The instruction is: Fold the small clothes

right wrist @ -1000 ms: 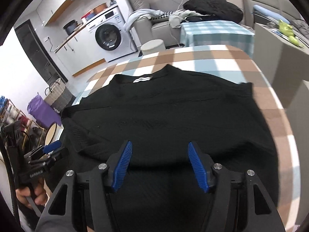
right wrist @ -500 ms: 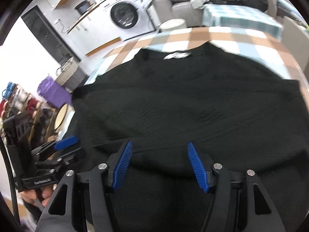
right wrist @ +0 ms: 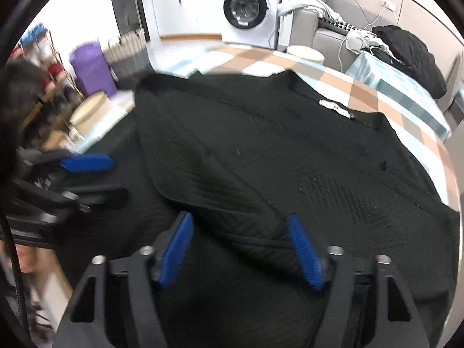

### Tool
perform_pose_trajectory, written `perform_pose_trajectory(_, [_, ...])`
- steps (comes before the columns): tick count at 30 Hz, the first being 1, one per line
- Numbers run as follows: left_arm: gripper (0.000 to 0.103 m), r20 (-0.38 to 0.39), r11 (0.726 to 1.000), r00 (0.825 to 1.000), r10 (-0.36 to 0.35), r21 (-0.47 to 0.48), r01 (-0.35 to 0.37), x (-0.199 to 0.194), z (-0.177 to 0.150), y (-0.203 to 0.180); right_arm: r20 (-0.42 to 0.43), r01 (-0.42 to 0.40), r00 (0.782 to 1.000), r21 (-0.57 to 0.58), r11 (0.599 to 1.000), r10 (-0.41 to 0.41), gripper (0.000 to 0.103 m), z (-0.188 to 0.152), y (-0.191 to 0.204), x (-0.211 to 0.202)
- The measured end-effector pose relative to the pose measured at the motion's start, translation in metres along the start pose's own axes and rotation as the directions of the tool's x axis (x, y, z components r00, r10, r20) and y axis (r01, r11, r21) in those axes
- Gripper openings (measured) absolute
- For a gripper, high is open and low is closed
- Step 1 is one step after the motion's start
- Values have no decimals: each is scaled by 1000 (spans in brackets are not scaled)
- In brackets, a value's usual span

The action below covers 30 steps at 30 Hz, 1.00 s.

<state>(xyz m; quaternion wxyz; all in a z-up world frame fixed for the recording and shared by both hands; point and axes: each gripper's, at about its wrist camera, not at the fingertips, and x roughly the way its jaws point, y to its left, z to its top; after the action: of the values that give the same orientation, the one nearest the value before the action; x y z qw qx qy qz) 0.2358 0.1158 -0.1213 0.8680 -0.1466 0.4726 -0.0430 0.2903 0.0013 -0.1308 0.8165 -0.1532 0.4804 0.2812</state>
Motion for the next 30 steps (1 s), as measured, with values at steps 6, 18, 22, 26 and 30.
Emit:
perform_pose_trajectory(6, [68, 24, 1000, 1000, 11, -14, -10, -9, 3, 8, 143, -37, 989, 115, 993, 20, 6, 13, -31, -22])
perform_pose_trajectory(18, [68, 28, 996, 997, 68, -67, -66, -5, 17, 36, 136, 83, 981, 368, 926, -142, 50, 12, -112, -41])
perform_pose_trajectory(22, [68, 28, 995, 996, 81, -68, -79, 0, 25, 39, 46, 163, 979, 421, 892, -200, 50, -15, -153, -42])
perform_pose_trajectory(26, [68, 23, 995, 996, 83, -60, -82, 4, 29, 35, -50, 222, 973, 440, 870, -224, 50, -33, -173, -23])
perform_pose_trajectory(30, [68, 16, 995, 996, 88, -52, -87, 7, 29, 33, -55, 274, 961, 363, 891, -273, 46, -37, -166, -11])
